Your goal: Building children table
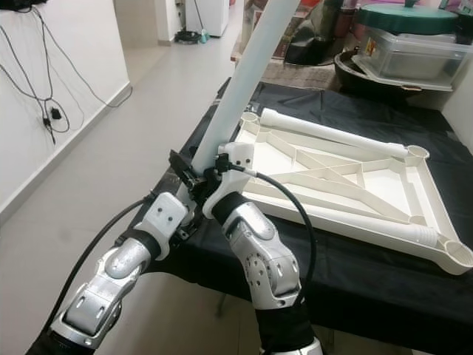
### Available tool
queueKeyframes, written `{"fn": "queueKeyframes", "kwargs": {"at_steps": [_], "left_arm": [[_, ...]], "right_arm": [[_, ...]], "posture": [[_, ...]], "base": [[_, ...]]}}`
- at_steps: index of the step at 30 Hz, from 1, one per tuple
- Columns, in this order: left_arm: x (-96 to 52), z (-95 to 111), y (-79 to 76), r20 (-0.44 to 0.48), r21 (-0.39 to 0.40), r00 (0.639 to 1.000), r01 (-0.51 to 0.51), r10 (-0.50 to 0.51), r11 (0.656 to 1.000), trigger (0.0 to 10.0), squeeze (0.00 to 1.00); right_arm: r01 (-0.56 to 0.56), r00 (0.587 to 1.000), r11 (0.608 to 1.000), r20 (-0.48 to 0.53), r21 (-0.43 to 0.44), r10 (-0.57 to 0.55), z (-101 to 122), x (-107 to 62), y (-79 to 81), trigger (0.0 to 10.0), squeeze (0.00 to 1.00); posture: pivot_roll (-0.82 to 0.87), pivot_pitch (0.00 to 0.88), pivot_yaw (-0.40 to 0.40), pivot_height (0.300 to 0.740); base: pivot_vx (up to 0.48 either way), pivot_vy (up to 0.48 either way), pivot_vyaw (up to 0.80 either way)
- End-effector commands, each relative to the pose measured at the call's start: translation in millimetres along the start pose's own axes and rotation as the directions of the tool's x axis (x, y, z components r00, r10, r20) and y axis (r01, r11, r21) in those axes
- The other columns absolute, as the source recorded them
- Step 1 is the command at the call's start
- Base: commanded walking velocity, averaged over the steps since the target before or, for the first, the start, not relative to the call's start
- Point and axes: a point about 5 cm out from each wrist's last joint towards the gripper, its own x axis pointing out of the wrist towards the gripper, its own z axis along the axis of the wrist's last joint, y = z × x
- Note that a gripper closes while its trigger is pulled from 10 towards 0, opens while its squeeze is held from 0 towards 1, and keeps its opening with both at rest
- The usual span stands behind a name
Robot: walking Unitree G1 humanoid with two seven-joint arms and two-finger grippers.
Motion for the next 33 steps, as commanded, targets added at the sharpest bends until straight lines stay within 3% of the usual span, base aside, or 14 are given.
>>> {"fn": "queueKeyframes", "kwargs": {"at_steps": [1,6,7,10,12,13,18,20,22,29,32,33], "left_arm": [[1.1,3,-18.9,0.037,-0.012,0.995,0.098,-0.098,0.995,0.0,0.00],[-2.4,-4,-17.1,0.000,-0.016,0.994,0.109,-0.109,0.994,0.0,0.00],[-4.6,-5,-16.0,-0.005,-0.040,0.993,0.121,-0.121,0.992,10.0,0.00],[-6.9,-6,-14.8,-0.004,-0.066,0.991,0.132,-0.133,0.989,10.0,0.00],[-13.0,-7,-10.8,-0.002,-0.073,0.980,0.197,-0.198,0.978,10.0,0.00],[-17.8,-8,-7.1,-0.002,-0.102,0.970,0.242,-0.244,0.965,10.0,0.00],[-31.2,-11,-0.1,-0.007,-0.171,0.929,0.363,-0.369,0.916,10.0,0.00],[-38.5,-13,0.2,-0.019,-0.188,0.901,0.423,-0.434,0.886,10.0,0.00],[-48.1,-16,-1.3,-0.023,-0.252,0.863,0.483,-0.504,0.839,10.0,0.00],[-58.0,-11,-5.4,0.017,-0.338,0.824,0.538,-0.567,0.772,10.0,0.00],[-76.0,-7,-22.2,0.052,-0.399,0.735,0.636,-0.676,0.661,10.0,0.00],[-76.0,-7,-22.2,0.052,-0.399,0.735,0.636,-0.676,0.661,10.0,0.00]], "right_arm": [[-0.055,0.998,0.998,0.014,-0.012,0.055,0,3.8,10.2,10.0,0.00],[-0.041,0.999,0.999,0.021,-0.032,0.042,3,5.1,4.7,10.0,0.00],[-0.038,0.999,0.999,0.025,-0.038,0.039,4,5.3,3.1,10.0,1.00],[-0.036,0.999,0.998,0.028,-0.045,0.037,5,5.4,1.8,10.0,1.00],[-0.107,0.994,0.993,0.010,-0.040,0.107,5,4.9,4.8,10.0,1.00],[-0.144,0.990,0.989,0.001,-0.028,0.144,6,4.0,5.0,10.0,0.04],[-0.236,0.971,0.972,-0.035,0.004,0.236,9,0.5,0.1,10.0,0.00],[-0.303,0.951,0.952,-0.057,0.029,0.304,11,-3.4,-1.8,10.0,0.00],[-0.414,0.901,0.908,-0.111,0.069,0.420,10,-11.2,-2.5,10.0,0.00],[-0.508,0.837,0.852,-0.159,0.126,0.523,8,-19.9,-0.4,10.0,0.00],[-0.605,0.743,0.772,-0.211,0.195,0.636,3,-31.9,5.0,10.0,0.00],[-0.605,0.743,0.772,-0.211,0.195,0.636,3,-31.9,5.0,10.0,0.00]], "posture": [[0.09,0.044,-0.031,0.740],[0.09,0.045,-0.032,0.740],[0.09,0.048,-0.031,0.740],[0.09,0.048,-0.031,0.740],[0.10,0.051,-0.030,0.740],[0.11,0.056,-0.027,0.740],[0.11,0.062,-0.023,0.740],[0.11,0.070,-0.017,0.740],[0.12,0.074,-0.016,0.740],[0.12,0.081,-0.012,0.740],[0.12,0.085,-0.004,0.740],[0.12,0.085,-0.004,0.740]], "base": [[0.000,0.000,0.00],[0.000,0.000,0.00],[0.000,0.000,0.00],[0.000,0.000,0.00],[0.000,0.000,0.00],[0.000,0.000,0.00],[0.000,0.000,0.00],[0.000,0.000,0.00],[0.000,0.000,0.00],[0.000,0.000,0.00],[0.000,0.000,0.00],[0.000,0.000,0.00]]}}
